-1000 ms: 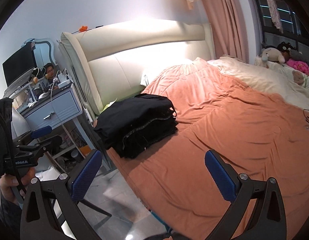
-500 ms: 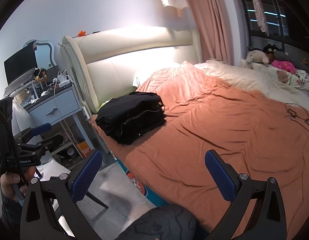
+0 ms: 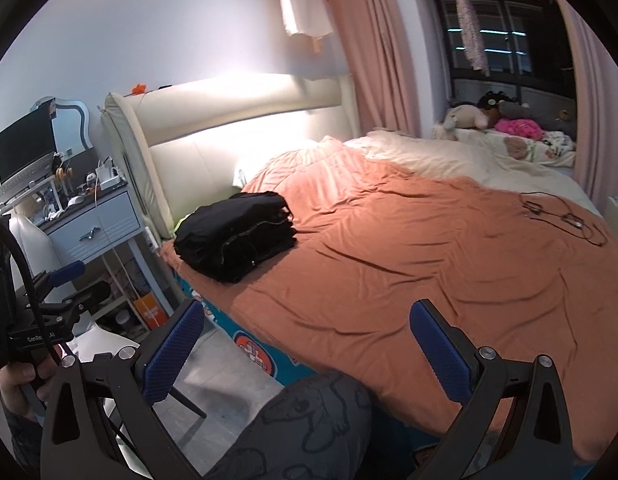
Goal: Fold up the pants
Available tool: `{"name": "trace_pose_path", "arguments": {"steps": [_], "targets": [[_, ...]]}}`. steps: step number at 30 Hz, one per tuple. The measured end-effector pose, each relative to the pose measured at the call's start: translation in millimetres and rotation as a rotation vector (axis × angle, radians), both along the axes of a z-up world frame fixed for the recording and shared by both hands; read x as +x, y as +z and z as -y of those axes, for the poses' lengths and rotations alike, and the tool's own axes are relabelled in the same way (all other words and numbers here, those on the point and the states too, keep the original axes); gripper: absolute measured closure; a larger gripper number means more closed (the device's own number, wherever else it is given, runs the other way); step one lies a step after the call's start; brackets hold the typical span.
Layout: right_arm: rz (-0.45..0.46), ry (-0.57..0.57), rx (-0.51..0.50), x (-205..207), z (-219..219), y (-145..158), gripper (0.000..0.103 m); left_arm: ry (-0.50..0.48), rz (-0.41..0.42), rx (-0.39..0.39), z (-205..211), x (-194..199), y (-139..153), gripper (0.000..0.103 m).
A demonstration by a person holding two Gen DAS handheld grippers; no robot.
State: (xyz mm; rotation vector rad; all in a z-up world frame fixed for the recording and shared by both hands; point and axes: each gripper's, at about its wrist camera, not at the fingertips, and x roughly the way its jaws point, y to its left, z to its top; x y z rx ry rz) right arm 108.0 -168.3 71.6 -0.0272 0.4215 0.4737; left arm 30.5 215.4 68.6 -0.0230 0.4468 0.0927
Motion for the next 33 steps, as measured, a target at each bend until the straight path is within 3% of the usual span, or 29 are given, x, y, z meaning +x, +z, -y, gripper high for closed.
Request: {"name": "trace_pose_path", "arguments": {"steps": [17, 33], "targets": [[0.045, -0.115, -0.026, -60, 8, -22, 0.000, -0.008, 0.049, -0.004, 36, -35, -10, 0.000], [0.026, -0.173, -0.030, -62, 7, -41, 0.000, -0.025, 0.020, -0.011, 52, -33, -35, 0.000]]}}
